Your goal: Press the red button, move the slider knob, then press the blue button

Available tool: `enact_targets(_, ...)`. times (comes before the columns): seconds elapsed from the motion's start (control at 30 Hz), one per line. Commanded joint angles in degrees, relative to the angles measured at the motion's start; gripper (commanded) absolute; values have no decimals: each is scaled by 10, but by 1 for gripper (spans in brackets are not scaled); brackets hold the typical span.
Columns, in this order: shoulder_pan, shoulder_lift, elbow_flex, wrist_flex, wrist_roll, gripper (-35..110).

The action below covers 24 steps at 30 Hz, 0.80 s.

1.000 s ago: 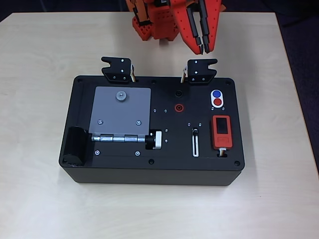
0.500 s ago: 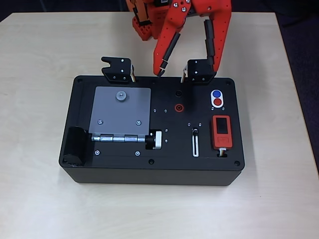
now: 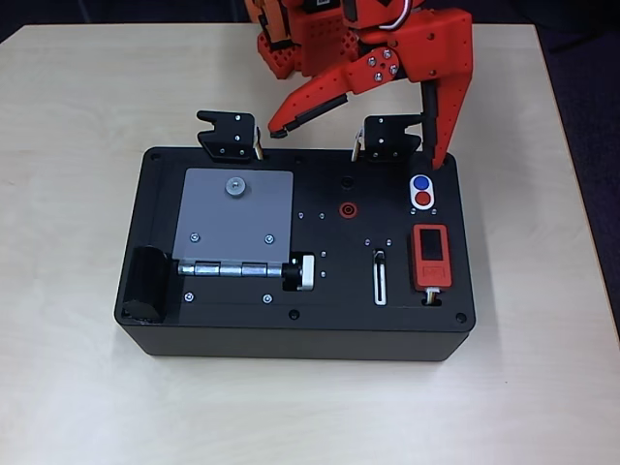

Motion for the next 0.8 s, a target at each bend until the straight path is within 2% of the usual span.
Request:
enact_targets(0.0, -10, 0, 11, -9, 9, 70)
enact_targets(0.4, -5, -30, 33, -34, 21, 53)
enact_targets(0.5, -3, -32, 36, -43, 12, 62)
enact_targets(0.77, -4, -48, 32, -52, 16, 54)
